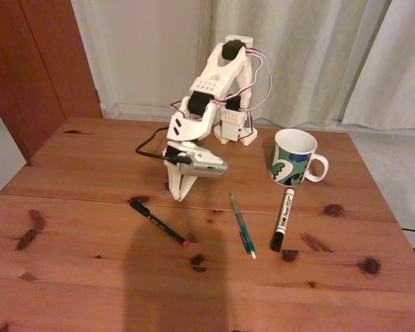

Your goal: Clean up the desk and place the pens and markers into the cup

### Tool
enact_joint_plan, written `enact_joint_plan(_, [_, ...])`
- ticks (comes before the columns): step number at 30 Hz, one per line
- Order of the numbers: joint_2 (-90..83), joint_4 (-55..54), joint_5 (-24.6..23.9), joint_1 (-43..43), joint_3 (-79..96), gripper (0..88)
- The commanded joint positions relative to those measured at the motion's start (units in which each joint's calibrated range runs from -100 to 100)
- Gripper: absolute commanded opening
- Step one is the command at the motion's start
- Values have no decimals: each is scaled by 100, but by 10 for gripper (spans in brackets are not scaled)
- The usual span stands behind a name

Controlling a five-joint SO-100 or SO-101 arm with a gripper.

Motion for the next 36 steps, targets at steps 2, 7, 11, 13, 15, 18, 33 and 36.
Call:
enact_joint_plan(2, [203, -502, 61, 139, -414, 6])
enact_joint_plan(7, [617, -468, 67, 203, -1244, 6])
enact_joint_plan(11, [1030, 126, 82, 268, -2100, 6])
enact_joint_plan(13, [1212, 779, 135, 356, -2687, 6])
enact_joint_plan(15, [1411, 1571, 213, 396, -3318, 6])
enact_joint_plan(18, [1717, 2698, 229, 396, -4237, 6])
enact_joint_plan(33, [2760, 4745, 229, 404, -6266, 12])
enact_joint_plan(36, [2950, 4745, 224, 404, -6393, 12])
